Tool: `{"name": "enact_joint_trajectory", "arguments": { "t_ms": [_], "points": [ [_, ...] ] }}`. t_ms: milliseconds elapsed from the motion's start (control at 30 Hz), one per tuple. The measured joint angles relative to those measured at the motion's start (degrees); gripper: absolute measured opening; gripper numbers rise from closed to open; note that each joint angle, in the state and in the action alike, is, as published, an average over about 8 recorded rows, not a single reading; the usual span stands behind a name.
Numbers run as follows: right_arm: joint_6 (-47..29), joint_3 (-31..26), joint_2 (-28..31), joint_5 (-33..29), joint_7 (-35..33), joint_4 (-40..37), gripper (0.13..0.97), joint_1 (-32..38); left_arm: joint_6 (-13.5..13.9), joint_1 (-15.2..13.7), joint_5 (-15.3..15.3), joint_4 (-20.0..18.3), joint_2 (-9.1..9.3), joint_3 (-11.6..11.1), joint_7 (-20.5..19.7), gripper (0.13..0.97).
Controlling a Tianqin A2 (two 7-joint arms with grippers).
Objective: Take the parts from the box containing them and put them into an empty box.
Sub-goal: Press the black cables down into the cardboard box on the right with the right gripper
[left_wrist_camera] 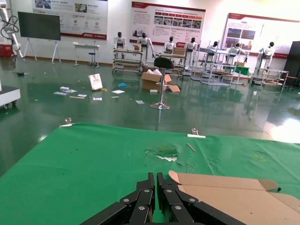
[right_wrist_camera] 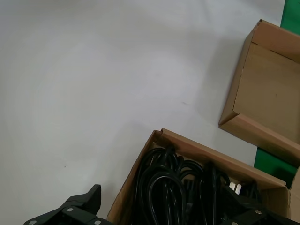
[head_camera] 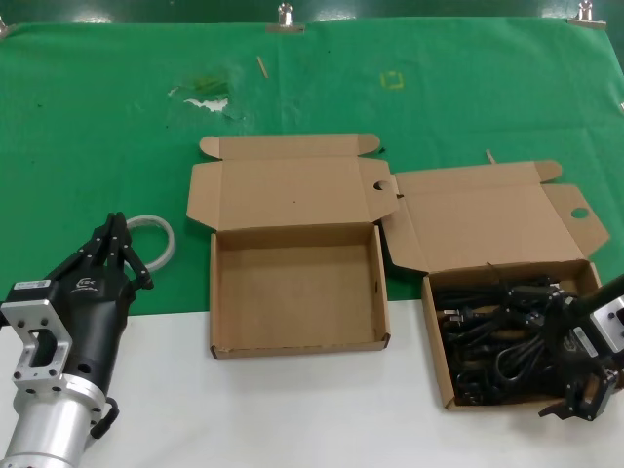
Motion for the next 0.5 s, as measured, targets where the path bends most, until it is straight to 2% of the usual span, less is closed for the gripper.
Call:
{"name": "enact_joint_trajectory", "arguments": {
  "t_ms": [267,500],
  "points": [
    [0.0,0.4,0.1,-0.6,0.4,0.2,0.831,-0.3,0.0,0.0,0.0,0.0,0.00,0.0,0.0,0.156],
    [0.3,0.6,0.2,-0.9,0.3,0.0,0.685,-1.0,0.0,0.0,0.0,0.0,0.00,0.0,0.0,0.156]
  ]
}}
